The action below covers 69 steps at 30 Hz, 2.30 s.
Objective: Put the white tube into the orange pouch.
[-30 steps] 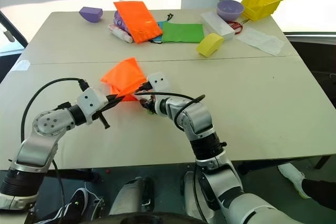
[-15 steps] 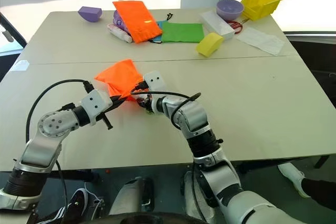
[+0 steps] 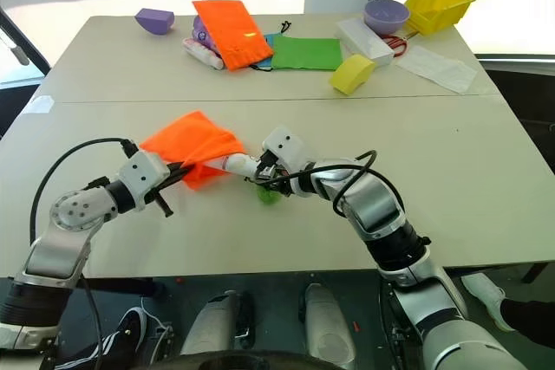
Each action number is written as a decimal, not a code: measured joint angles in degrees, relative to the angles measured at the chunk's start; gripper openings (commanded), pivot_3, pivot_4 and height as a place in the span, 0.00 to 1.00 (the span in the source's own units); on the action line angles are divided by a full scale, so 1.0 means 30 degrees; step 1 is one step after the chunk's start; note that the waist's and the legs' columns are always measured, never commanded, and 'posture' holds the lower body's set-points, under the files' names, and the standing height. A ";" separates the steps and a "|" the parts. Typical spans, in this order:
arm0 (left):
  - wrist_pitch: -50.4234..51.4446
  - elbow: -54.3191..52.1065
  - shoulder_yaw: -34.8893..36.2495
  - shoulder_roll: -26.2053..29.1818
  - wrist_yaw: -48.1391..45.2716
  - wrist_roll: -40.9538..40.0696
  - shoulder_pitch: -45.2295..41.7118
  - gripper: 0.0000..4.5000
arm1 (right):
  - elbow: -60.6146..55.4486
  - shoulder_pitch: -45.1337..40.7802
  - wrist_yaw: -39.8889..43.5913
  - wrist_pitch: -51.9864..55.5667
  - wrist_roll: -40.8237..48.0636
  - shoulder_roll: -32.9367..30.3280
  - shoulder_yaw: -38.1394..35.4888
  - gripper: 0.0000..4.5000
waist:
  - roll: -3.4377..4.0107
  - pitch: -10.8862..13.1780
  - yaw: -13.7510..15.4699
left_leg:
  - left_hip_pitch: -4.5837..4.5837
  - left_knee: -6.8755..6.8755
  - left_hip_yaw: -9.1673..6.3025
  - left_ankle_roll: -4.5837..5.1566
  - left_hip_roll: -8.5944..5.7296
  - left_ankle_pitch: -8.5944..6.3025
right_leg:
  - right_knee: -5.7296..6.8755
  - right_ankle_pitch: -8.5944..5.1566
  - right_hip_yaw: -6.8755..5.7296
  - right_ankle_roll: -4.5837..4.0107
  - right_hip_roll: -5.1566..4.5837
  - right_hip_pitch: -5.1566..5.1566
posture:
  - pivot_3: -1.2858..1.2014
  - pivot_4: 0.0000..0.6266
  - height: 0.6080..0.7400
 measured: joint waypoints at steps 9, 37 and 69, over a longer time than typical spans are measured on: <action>0.0230 -0.0254 0.0111 -0.0014 -0.0131 -0.0723 -0.0218 0.00 | -0.1391 0.0828 0.3305 -0.1355 0.1249 -0.3023 -0.1065 0.40 | -0.0009 0.0001 0.0302 | 0.0002 0.0014 0.0036 0.0003 0.0014 -0.0001 | -0.0001 -0.0006 0.0021 0.0018 0.0053 0.0000 | 0.52 0.24 1.00; 0.7212 -0.5553 -0.0145 0.0077 0.0124 -0.3711 0.1131 0.00 | -0.2655 0.3874 -0.1352 -0.0251 0.0958 -0.0379 -0.1448 0.40 | -0.0035 -0.0006 0.0487 | 0.0085 0.0153 0.0169 0.0002 0.0089 -0.0001 | 0.0026 -0.0045 0.0107 -0.0063 0.0111 0.0074 | 0.52 0.24 1.00; 0.7262 -0.5959 -0.0687 -0.0461 0.0923 -0.3384 0.1046 0.00 | 0.8437 -0.2457 -0.4949 -0.2262 -0.2277 0.8888 0.0511 0.40 | -0.0050 -0.0016 -0.0088 | 0.0100 0.0236 0.0230 -0.0002 0.0188 -0.0003 | 0.0108 -0.0010 0.0119 -0.0104 0.0132 0.0064 | 0.52 0.24 1.00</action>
